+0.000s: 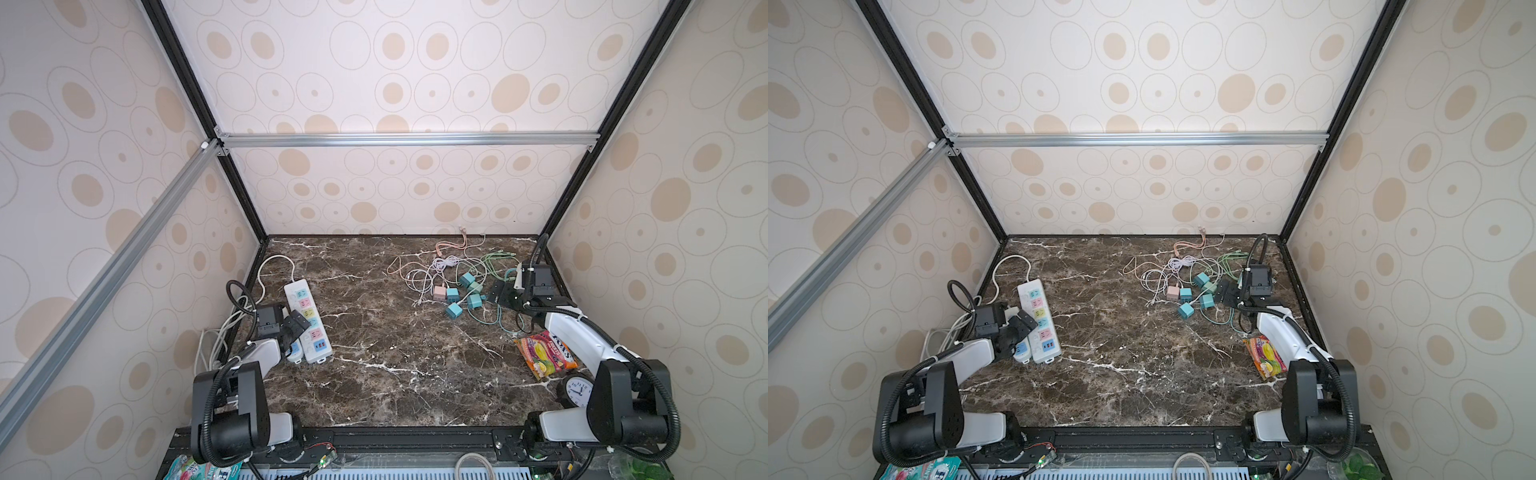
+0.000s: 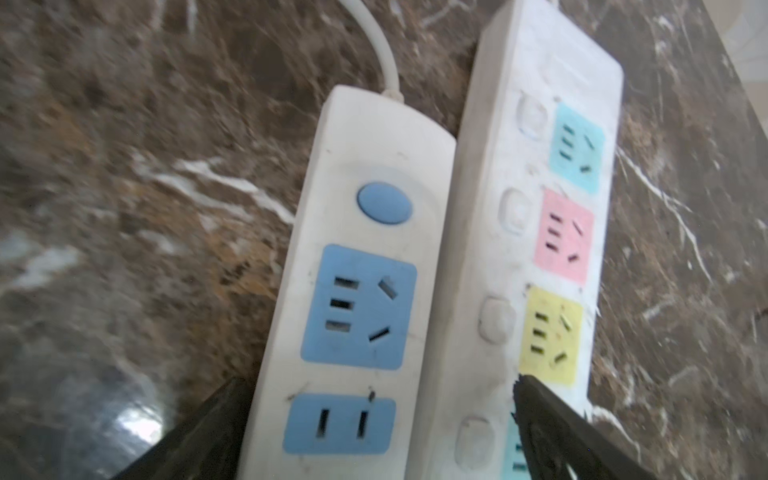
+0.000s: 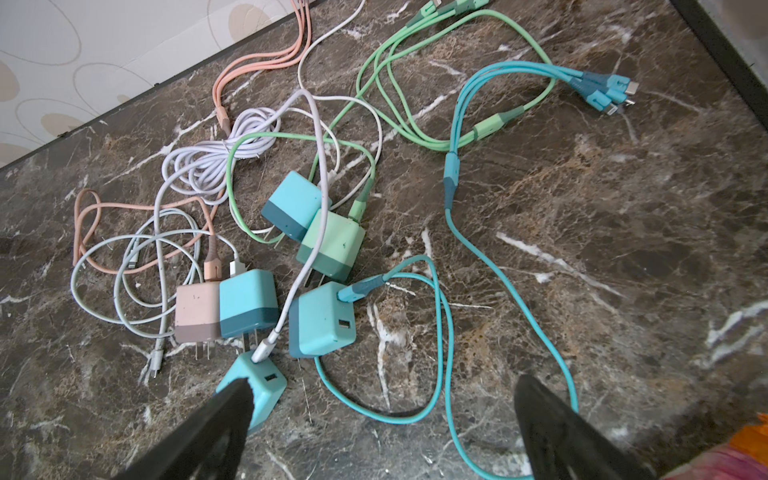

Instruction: Insert the plug

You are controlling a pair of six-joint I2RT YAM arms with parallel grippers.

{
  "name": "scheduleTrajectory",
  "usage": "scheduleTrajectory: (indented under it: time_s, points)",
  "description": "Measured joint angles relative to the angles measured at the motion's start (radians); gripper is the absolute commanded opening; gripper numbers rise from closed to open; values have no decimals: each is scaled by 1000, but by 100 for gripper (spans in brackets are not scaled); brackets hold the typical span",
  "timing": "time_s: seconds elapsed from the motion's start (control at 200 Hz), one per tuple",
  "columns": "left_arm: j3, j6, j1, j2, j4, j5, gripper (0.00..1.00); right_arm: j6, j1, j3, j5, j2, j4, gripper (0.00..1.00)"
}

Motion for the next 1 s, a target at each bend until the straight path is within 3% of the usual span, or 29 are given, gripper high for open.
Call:
scheduleTrajectory:
  time_s: [0.425, 0.695, 1.0]
  points:
    - [-14, -221, -404, -16, 28, -62, 98, 18, 0, 14, -41, 24, 13, 100]
    - [147, -278, -607, 153, -4, -115, 98, 23, 1, 14, -54, 29, 21, 100]
    - [362, -232, -753, 295, -148, -203, 98, 33, 8, 14, -74, 27, 22, 100]
